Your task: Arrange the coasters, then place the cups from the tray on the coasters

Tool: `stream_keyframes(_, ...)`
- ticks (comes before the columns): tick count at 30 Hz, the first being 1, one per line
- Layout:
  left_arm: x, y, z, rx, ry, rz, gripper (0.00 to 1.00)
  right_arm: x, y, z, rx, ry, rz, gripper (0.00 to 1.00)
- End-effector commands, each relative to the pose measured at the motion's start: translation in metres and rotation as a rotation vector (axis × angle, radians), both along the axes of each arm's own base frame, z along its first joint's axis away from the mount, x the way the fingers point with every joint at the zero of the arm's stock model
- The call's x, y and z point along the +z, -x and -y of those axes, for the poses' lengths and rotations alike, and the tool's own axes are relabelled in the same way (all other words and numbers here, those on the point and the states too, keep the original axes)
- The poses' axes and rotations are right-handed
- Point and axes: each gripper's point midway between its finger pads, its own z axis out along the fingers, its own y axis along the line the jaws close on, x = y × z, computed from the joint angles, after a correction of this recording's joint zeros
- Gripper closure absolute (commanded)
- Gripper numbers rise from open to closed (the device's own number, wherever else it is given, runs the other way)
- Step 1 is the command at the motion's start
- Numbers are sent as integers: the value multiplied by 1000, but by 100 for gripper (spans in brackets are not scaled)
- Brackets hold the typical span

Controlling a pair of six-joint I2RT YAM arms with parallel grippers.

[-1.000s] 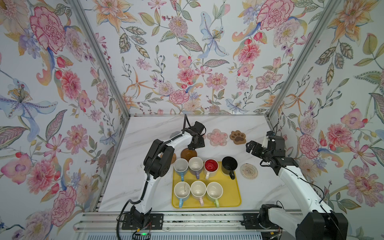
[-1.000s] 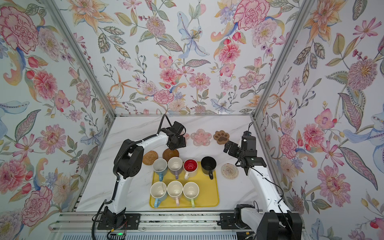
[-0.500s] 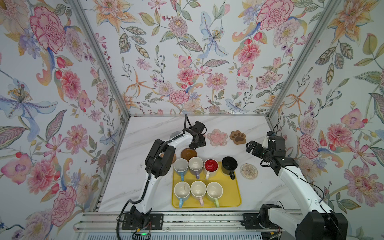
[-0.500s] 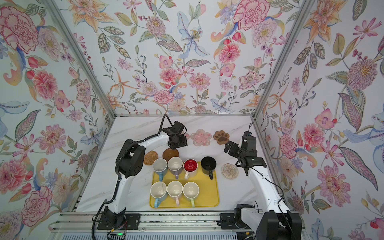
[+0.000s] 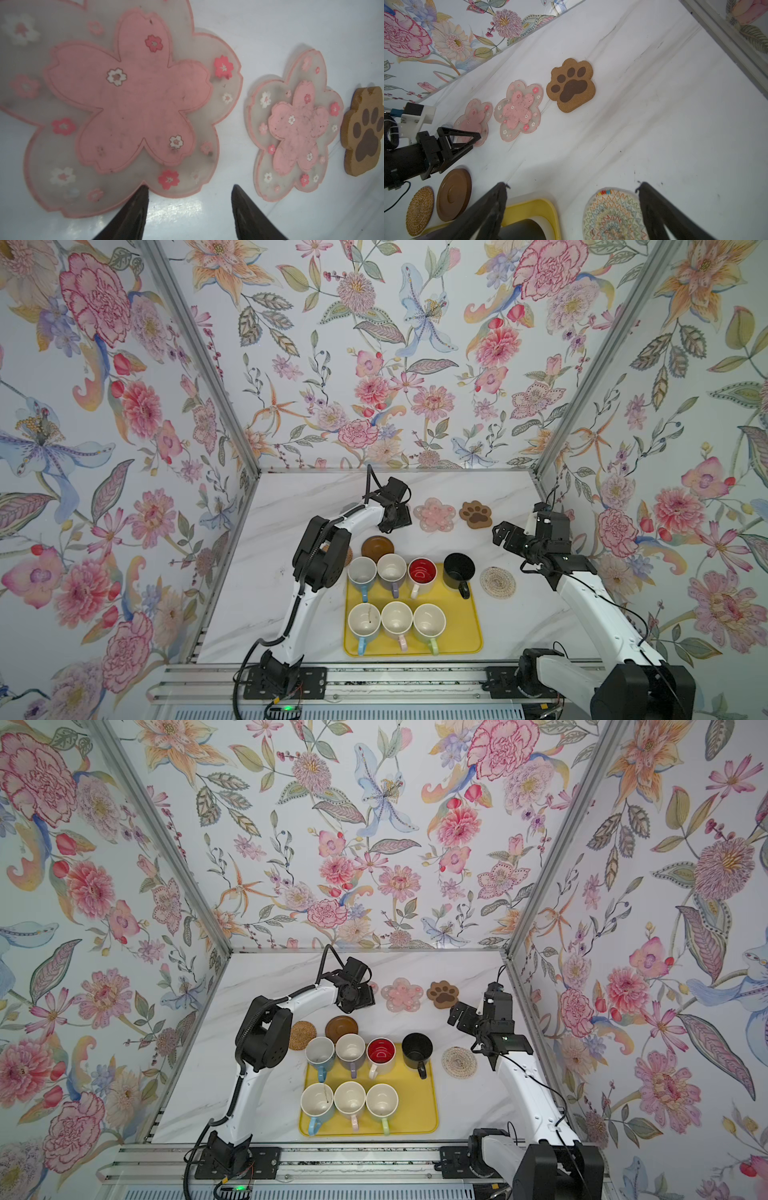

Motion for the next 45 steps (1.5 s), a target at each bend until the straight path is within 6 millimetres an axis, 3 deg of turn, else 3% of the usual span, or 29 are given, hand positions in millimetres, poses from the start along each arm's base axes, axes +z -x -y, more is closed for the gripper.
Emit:
stream_keyframes(1, -6, -3, -4, -2, -12, -19, 34, -3, -2, 2, -10, -14, -4, 1)
stream_keyframes(5, -1, -2, -7, -4, -19, -12, 34, -3, -3, 1, -7, -17, -4, 1)
stream_keyframes(9, 21, -8, -5, -16, -6, 42, 34, -4, -4, 0, -5, -18, -6, 1)
stream_keyframes(15, 90, -21, -9, -22, -14, 184, 32, 1, -6, 0, -4, -19, 5, 1)
stream_keyframes(20, 146, -21, -44, 19, -111, 288, 31, 4, -8, -1, 3, -25, 10, 1)
stream_keyframes(24, 168, -7, -94, 81, -209, 305, 29, 3, -9, -3, 8, -32, 5, 1)
stream_keyframes(29, 166, 32, -163, 185, -253, 281, 29, 1, -12, -5, 11, -47, -4, 1)
stream_keyframes(34, 150, 68, -207, 258, -255, 246, 28, 0, -19, -8, 19, -54, -21, 1)
stream_keyframes(38, 131, 82, -214, 257, -256, 192, 28, 1, -25, -10, 24, -50, -36, 1)
stream_keyframes(45, 102, 85, -195, 223, -166, 131, 31, -5, -26, -8, 16, -36, -80, 1)
